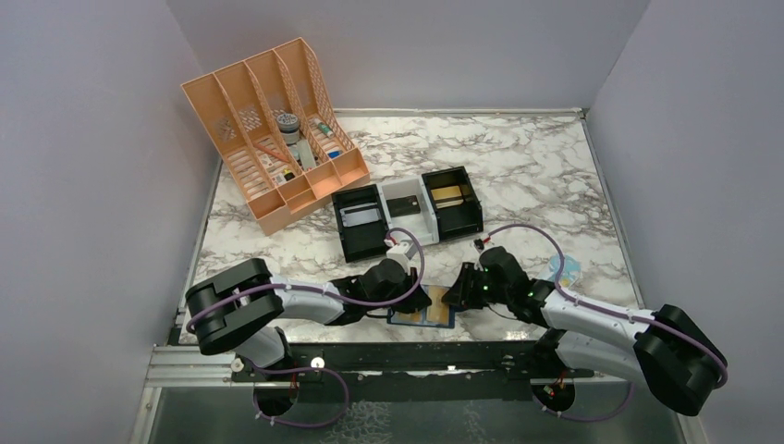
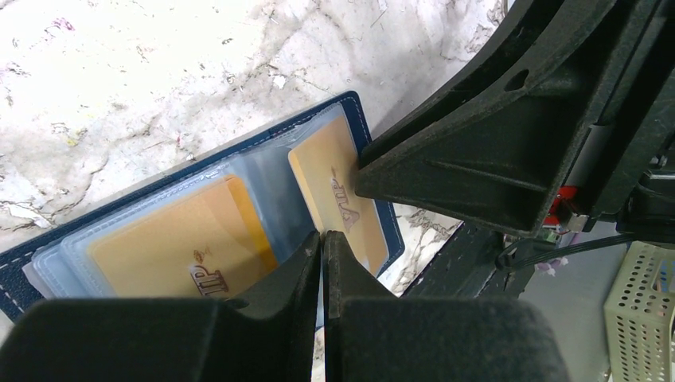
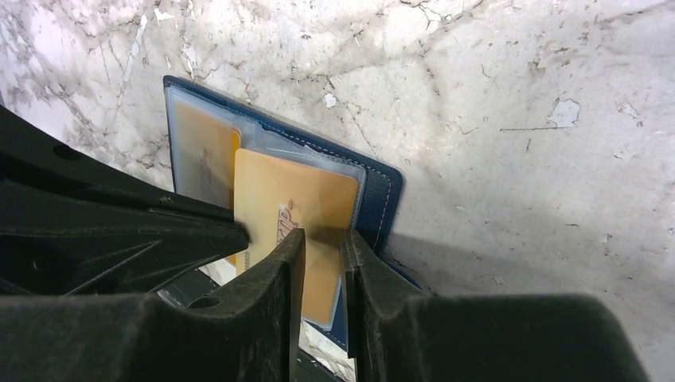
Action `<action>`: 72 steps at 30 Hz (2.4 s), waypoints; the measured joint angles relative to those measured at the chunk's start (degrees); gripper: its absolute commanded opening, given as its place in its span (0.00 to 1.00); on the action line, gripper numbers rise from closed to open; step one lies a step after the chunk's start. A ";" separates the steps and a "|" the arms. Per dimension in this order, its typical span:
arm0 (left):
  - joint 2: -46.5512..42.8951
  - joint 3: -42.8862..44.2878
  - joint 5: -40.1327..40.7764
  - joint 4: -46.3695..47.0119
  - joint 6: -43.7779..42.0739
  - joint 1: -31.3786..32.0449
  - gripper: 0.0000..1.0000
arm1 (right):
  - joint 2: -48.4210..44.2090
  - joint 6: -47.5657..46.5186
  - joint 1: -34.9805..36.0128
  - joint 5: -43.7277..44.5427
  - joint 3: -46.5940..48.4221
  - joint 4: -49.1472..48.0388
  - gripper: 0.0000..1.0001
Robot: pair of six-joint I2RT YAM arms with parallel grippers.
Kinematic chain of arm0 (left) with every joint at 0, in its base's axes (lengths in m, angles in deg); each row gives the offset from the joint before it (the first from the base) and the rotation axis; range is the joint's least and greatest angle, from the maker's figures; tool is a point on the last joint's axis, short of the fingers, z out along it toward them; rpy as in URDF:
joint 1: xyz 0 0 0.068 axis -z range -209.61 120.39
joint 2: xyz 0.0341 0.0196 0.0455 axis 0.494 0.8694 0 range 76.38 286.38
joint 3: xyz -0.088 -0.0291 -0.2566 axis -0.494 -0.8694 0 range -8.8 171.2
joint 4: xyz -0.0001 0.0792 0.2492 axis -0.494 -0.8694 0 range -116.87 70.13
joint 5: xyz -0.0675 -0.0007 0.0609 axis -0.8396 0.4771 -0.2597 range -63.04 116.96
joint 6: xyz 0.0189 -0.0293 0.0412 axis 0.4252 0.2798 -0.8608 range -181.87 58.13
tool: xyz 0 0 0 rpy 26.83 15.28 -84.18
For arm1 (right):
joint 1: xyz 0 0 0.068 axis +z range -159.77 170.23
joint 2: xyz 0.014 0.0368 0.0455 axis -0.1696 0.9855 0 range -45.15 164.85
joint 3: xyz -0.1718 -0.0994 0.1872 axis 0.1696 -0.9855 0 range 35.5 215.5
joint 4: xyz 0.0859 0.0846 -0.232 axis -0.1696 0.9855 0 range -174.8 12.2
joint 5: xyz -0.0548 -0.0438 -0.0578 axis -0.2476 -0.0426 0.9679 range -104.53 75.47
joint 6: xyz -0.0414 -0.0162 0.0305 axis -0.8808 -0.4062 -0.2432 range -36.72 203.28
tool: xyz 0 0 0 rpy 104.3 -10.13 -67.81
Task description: Take the credit cards out of the card holder
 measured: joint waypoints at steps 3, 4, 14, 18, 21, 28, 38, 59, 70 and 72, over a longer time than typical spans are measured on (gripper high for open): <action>-0.31 -0.15 0.09 0.00 0.04 0.00 0.07 | 0.39 0.02 0.00 -0.02 0.00 -0.44 0.24; -0.44 -0.26 0.13 0.02 0.11 0.00 0.07 | 0.39 0.02 0.00 0.00 0.00 -0.50 0.24; -2.32 -1.55 0.50 0.02 0.70 0.00 0.07 | -1.11 -0.61 0.02 0.24 -0.92 -0.85 0.25; -2.32 -1.55 0.50 0.02 0.81 0.00 0.07 | -0.98 -1.73 0.02 0.20 -0.35 -0.07 0.26; -2.32 -1.55 0.50 0.02 0.85 0.00 0.07 | -1.05 -2.84 0.02 0.13 0.35 1.07 0.28; -2.32 -1.55 0.52 0.02 1.05 0.00 0.08 | -1.18 -6.82 0.00 -1.16 3.06 3.48 0.28; -2.32 -1.55 0.52 0.00 1.07 0.00 0.14 | 0.72 -7.52 0.02 -6.56 4.57 1.38 0.28; -1.36 -1.55 0.76 0.07 2.86 0.28 0.25 | 3.21 -1.88 -0.07 -1.40 2.99 1.62 0.28; -0.72 -1.92 0.74 0.70 4.13 0.33 0.10 | 3.89 -1.79 -0.07 -0.98 2.97 1.09 0.27; -1.36 -2.16 0.74 0.90 4.33 0.33 0.05 | 3.91 -1.68 -0.07 -0.94 2.97 1.07 0.27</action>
